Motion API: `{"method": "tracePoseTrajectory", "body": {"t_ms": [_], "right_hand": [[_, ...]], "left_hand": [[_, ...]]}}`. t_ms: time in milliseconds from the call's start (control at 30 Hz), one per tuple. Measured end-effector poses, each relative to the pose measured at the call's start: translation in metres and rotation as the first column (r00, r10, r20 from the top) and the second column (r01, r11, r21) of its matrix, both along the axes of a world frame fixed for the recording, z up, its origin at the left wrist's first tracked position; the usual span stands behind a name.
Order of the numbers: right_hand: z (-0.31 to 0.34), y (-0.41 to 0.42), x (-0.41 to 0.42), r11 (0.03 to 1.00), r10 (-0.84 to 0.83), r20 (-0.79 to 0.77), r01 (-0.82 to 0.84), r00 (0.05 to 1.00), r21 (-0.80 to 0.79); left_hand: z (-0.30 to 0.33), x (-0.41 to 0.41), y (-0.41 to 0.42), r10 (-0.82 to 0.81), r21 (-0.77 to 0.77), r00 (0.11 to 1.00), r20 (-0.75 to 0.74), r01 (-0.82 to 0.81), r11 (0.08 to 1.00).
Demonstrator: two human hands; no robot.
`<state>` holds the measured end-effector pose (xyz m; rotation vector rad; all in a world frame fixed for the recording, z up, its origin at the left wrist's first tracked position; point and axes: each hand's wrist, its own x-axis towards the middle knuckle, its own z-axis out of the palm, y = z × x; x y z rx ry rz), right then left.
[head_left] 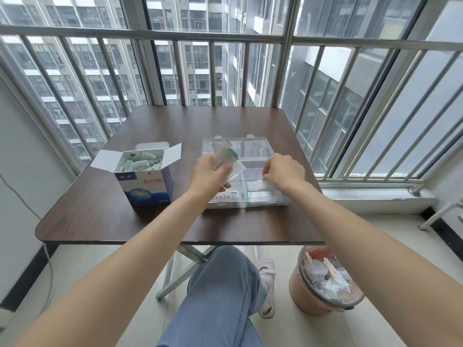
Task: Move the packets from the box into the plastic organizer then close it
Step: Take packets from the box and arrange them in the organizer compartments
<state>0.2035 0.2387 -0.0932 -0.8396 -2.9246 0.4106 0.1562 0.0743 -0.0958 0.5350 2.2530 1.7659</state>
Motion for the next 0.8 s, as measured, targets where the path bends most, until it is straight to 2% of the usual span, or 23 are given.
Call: {"method": "tracePoseTrajectory", "body": {"t_ms": [267, 433, 467, 533, 600, 633, 733, 800], "right_hand": [[0.002, -0.003, 0.008, 0.986, 0.136, 0.102, -0.145, 0.986, 0.088], [0.001, -0.003, 0.016, 0.974, 0.185, 0.1, -0.196, 0.978, 0.115], [0.002, -0.003, 0.018, 0.982, 0.179, 0.029, -0.18, 0.983, 0.053], [0.007, -0.005, 0.02, 0.953, 0.121, -0.227, -0.177, 0.966, -0.246], [0.018, -0.01, 0.025, 0.778, 0.027, -0.393, -0.266, 0.919, -0.569], [0.022, -0.013, 0.027, 0.697, 0.016, -0.407, -0.302, 0.913, -0.65], [0.023, -0.017, 0.029, 0.606, 0.004, -0.411, -0.33, 0.912, -0.724], [0.021, -0.014, 0.028, 0.539, -0.113, -0.447, -0.323, 0.887, -0.778]], "left_hand": [[0.007, 0.008, -0.003, -0.014, 0.08, 0.993, 0.113, 0.004, 0.997], [0.006, 0.012, -0.004, -0.001, 0.098, 0.986, 0.165, -0.015, 0.995], [0.006, 0.013, -0.004, -0.007, 0.103, 0.986, 0.164, -0.01, 0.995], [0.007, 0.014, -0.003, -0.033, 0.128, 0.987, 0.155, 0.013, 0.992], [0.009, 0.016, -0.002, -0.08, 0.168, 0.986, 0.148, 0.055, 0.984], [0.01, 0.017, -0.001, -0.103, 0.186, 0.984, 0.146, 0.075, 0.98], [0.012, 0.02, 0.002, -0.123, 0.208, 0.98, 0.154, 0.089, 0.974], [0.011, 0.019, 0.002, -0.089, 0.213, 0.982, 0.168, 0.052, 0.976]]}}
